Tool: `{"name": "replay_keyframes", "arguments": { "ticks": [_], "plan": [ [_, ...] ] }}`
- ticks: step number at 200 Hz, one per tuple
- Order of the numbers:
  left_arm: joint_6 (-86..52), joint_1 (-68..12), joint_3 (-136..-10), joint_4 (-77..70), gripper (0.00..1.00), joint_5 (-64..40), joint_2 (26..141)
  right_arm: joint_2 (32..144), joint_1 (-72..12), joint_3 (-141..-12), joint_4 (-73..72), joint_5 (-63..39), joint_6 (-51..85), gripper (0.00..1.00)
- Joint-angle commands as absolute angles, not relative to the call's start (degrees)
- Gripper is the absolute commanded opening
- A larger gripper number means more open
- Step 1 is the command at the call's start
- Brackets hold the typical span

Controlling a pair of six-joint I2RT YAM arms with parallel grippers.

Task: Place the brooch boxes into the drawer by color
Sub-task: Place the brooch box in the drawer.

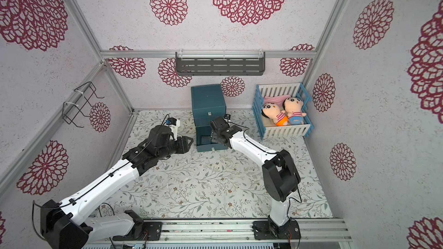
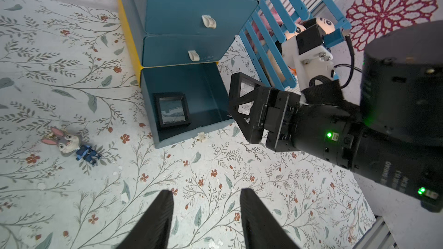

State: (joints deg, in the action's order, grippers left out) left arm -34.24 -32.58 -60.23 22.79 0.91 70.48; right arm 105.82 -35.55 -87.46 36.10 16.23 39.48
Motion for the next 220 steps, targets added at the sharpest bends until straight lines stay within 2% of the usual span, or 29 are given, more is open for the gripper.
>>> {"name": "replay_keyframes", "arguments": {
  "ticks": [1,113,220],
  "plan": [
    [-37.18,-30.73,-59.26,23.64,0.52,1.16,69.14,107.8,-35.51,-90.93,34.15,15.97,33.49,0.37],
    [-37.44,-29.15,-59.27,22.72,0.52,-0.95,69.09,118.0,-33.58,-98.31,33.43,15.99,24.55,0.37],
    [-37.5,-29.12,-59.58,22.59,0.52,-1.8,69.7,123.18,-33.19,-101.46,35.81,16.61,24.17,0.39]
  ]
}}
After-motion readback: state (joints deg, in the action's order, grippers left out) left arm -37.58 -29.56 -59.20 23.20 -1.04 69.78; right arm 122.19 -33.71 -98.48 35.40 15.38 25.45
